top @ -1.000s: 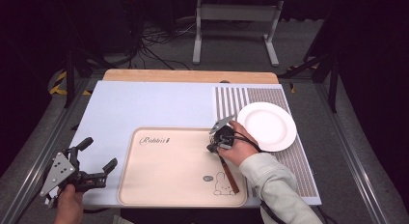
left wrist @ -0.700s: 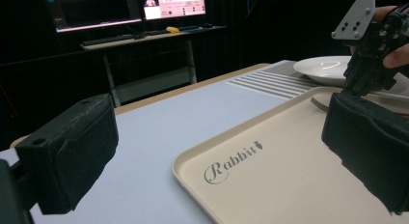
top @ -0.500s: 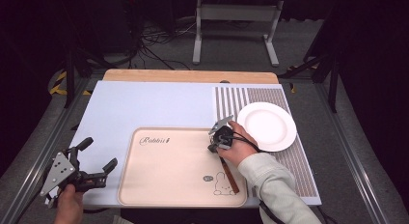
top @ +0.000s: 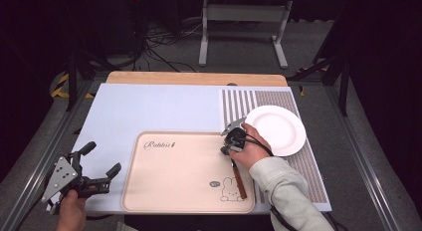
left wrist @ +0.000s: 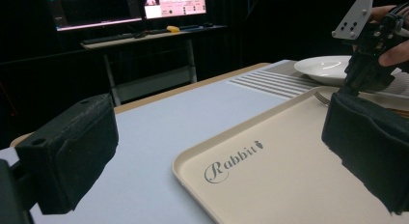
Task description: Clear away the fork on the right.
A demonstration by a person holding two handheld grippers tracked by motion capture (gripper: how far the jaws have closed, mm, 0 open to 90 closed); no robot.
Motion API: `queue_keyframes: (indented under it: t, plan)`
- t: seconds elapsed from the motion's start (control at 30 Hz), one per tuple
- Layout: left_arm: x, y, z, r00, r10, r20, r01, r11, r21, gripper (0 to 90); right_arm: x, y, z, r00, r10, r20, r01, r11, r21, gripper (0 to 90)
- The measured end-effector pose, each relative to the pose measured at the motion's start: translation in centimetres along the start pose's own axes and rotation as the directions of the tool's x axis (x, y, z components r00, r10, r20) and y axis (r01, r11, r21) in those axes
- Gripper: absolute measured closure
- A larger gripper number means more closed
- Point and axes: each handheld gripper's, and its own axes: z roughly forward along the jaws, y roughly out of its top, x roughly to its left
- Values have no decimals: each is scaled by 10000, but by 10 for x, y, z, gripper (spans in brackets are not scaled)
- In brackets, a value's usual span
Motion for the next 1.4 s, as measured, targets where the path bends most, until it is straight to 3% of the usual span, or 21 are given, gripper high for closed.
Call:
queue_keyframes:
  t: [0.4,1.4]
  plan:
    - [0,0,0,10000,-72,-40,72,10000,31,1,-9,-7,-5,9981,521,322,-524,9986,72,900]
    - [0,0,0,10000,-45,-59,46,10000,56,1,-15,-16,-12,9928,966,711,-983,9949,209,900]
